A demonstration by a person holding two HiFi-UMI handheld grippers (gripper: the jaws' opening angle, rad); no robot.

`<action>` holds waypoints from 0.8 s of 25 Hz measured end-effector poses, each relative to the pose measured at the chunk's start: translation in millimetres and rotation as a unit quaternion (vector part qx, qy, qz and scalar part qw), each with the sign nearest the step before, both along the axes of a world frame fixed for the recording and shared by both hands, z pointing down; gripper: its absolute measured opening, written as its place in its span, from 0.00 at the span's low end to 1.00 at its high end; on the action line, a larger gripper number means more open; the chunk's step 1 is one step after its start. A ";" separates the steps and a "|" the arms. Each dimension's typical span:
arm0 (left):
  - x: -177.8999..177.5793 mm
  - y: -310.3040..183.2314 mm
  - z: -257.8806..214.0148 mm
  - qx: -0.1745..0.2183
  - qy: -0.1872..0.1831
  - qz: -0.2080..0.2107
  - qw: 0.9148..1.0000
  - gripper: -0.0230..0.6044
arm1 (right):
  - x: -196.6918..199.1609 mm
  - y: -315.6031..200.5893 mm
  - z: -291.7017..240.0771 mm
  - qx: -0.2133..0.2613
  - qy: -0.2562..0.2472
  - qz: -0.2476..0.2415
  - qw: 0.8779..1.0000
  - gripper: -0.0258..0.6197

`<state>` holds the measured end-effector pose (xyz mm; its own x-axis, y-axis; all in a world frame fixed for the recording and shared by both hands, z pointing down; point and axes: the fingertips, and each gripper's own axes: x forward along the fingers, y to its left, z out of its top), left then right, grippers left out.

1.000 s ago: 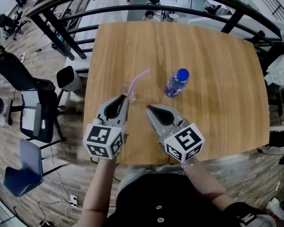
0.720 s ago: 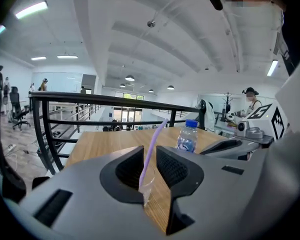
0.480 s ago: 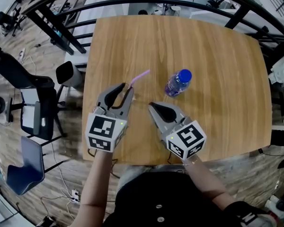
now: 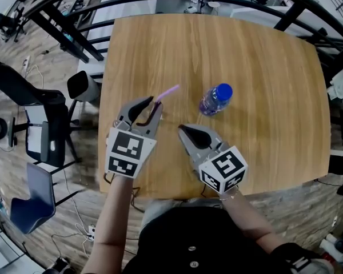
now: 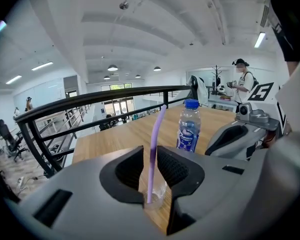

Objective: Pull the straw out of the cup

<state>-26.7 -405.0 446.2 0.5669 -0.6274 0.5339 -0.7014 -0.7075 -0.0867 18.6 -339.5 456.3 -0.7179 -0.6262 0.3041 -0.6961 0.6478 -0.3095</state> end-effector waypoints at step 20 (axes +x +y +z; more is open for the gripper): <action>-3.1 10.0 4.4 -0.043 0.027 0.016 0.999 0.11 | -0.4 8.4 -8.1 0.011 -0.006 0.009 1.000 0.04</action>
